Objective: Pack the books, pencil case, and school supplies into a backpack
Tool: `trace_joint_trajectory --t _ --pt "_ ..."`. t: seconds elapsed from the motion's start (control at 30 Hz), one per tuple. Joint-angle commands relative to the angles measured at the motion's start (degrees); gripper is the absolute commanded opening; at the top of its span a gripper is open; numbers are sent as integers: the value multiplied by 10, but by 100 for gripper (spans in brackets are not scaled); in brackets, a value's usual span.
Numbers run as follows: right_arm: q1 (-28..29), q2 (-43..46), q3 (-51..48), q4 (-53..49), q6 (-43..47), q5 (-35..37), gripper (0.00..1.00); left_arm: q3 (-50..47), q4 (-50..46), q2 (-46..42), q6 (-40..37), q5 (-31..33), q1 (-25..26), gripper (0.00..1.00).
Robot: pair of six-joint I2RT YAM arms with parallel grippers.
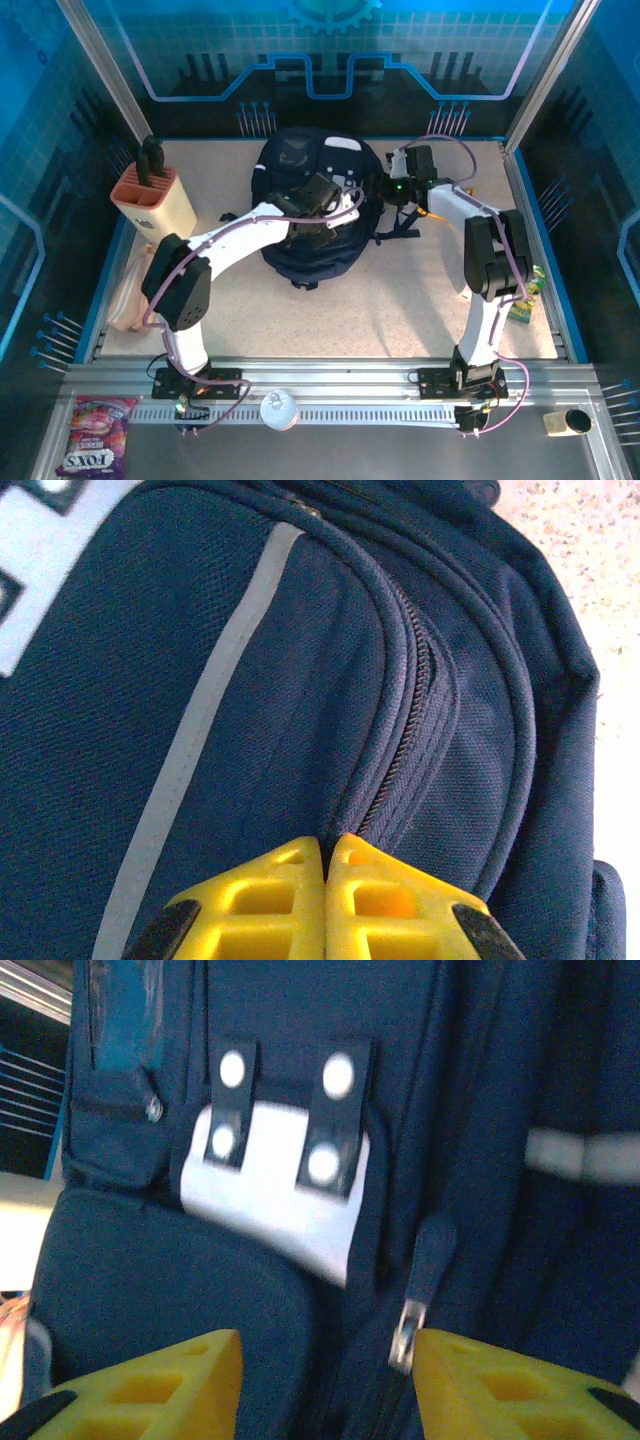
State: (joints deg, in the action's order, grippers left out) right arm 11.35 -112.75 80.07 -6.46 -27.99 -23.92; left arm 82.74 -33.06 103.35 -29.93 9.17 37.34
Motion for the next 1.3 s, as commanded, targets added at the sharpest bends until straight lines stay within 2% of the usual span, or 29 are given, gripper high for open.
trace_joint_trajectory --t 0.0,0.17,0.27,0.47,0.6,0.8,0.93,1.07,1.13,1.27 --pt "17 -45 67 -47 50 26 48 -30 22 -49 38 -16 -9 7" --pt "32 -96 141 -113 118 47 45 -56 25 -63 48 -19 -14 7" --pt "33 -109 150 -132 152 29 46 -67 26 -69 50 -20 -17 7" --pt "32 -137 170 -189 201 -19 50 -78 28 -76 51 -26 -23 8" --pt "30 -161 199 -223 213 -6 51 -80 27 -76 51 -26 -25 9" --pt "28 -168 201 -242 245 18 59 -83 27 -77 50 -22 -25 9" --pt "26 -159 191 -258 271 -34 61 -83 27 -75 49 -21 -26 9" --pt "26 -140 178 -305 297 -78 58 -81 26 -69 49 -14 -26 9" --pt "26 -120 149 -294 299 -85 56 -81 26 -68 48 -13 -26 9" --pt "21 -87 110 -272 297 -102 44 -81 26 -64 46 -9 -27 9"
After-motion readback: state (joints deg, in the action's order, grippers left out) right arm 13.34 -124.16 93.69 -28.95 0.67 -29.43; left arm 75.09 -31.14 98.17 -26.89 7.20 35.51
